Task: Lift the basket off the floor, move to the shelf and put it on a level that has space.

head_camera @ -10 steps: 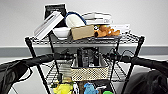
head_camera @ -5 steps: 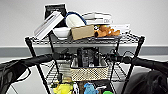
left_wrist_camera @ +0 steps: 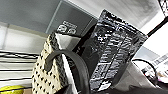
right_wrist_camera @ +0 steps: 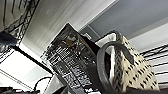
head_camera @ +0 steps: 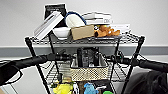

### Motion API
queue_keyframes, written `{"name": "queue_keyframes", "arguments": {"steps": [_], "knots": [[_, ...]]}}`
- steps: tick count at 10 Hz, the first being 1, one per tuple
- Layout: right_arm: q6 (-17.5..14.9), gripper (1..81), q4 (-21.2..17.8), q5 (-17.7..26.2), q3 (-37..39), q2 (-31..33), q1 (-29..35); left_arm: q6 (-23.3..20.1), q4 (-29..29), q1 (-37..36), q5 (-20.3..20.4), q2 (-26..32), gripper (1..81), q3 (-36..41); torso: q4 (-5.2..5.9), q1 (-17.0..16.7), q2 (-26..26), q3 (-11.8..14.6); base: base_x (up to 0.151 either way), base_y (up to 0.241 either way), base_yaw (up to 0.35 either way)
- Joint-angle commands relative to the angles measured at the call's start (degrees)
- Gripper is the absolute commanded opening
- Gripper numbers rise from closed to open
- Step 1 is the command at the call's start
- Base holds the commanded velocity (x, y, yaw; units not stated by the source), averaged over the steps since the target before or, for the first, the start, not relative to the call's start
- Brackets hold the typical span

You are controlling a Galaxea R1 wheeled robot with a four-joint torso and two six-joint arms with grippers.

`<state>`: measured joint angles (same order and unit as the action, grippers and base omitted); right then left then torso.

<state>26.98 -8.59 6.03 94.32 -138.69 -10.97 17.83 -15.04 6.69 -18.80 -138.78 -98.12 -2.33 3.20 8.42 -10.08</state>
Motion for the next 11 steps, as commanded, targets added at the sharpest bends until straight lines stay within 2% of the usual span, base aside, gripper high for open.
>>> {"name": "queue_keyframes", "arguments": {"steps": [1,2,3,4,7,9,11], "knots": [[0.1,81.1,-0.2,-3.0,-11.0,8.6,9.4,-0.2,-0.1,-10.5,2.2,9.0,81.1,9.3,0.00,0.0,0.0,0.0,0.000,0.000,0.000],[-0.6,81.1,0.3,-2.3,-11.8,10.1,9.4,-0.6,1.4,-10.5,2.0,11.0,81.1,11.1,0.00,0.0,0.0,0.0,0.000,0.000,0.000],[-0.6,81.1,3.8,-0.5,-14.0,12.3,9.4,-0.5,4.9,-10.2,1.6,13.6,81.1,13.2,0.00,0.0,0.0,0.0,0.000,0.000,0.000],[-0.3,81.1,5.5,3.4,-15.8,13.9,9.4,-0.3,6.5,-10.2,1.5,16.0,81.1,15.3,0.00,0.0,0.0,0.0,0.000,0.000,0.000],[0.0,81.1,5.5,4.7,-20.2,19.0,8.2,-0.3,7.0,-7.0,1.3,22.0,81.1,19.8,0.00,0.0,0.0,0.0,0.000,0.000,0.000],[0.1,81.1,4.9,6.1,-21.3,21.7,3.4,-0.3,6.8,-2.6,1.8,26.3,81.1,21.7,0.00,0.0,0.0,0.0,0.000,0.000,0.000],[0.2,81.1,3.4,6.2,-22.8,25.9,-1.6,-0.2,6.8,0.7,1.6,31.7,81.1,27.3,0.00,0.0,0.0,0.0,0.000,0.000,0.000]]}}
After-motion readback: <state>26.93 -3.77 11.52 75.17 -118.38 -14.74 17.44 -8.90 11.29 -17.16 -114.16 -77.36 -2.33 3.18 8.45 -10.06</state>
